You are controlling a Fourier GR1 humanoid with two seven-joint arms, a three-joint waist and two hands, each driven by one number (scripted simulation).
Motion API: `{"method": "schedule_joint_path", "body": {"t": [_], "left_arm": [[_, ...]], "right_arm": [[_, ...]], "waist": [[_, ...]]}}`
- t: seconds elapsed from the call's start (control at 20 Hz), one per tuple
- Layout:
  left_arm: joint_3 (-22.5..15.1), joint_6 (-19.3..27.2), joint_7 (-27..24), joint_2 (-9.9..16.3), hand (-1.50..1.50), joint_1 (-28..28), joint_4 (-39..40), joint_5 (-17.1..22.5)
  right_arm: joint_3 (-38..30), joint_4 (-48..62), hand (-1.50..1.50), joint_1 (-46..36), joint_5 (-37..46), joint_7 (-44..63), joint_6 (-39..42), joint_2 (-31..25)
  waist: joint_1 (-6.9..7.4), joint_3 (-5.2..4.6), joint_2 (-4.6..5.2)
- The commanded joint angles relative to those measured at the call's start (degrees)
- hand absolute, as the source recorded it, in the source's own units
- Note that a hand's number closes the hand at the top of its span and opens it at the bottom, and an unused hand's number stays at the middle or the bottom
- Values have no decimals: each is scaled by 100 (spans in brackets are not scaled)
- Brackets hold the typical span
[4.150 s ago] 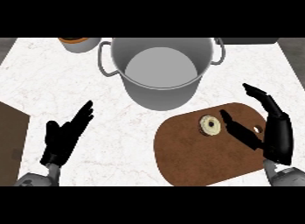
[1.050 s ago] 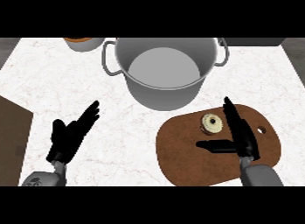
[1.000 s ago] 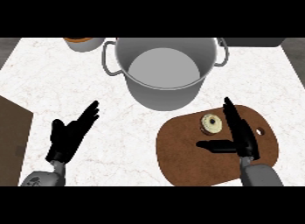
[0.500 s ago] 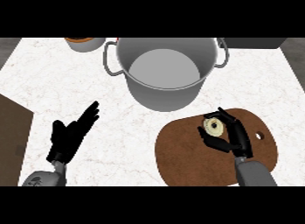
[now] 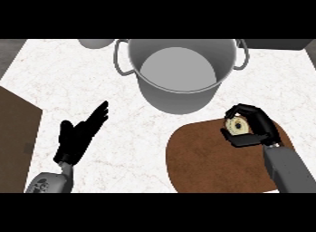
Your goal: Pick the cupcake from the cutting board and place it in the pot
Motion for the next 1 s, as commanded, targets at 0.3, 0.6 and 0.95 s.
{"method": "schedule_joint_path", "body": {"t": [0.3,0.6,0.95], "left_arm": [[-220,19,42,-138,0,-103,-11,-146],[-247,74,125,-240,0,-137,-24,-145],[-101,-52,-14,-101,0,-150,73,-84]], "right_arm": [[-152,1310,150,-1373,63,-1564,2416,-1675],[88,1786,150,-1740,680,-2412,1909,-2015],[217,2136,150,-2467,1093,-3002,1154,-2175]], "waist": [[254,56,129],[217,52,109],[159,37,92]]}}
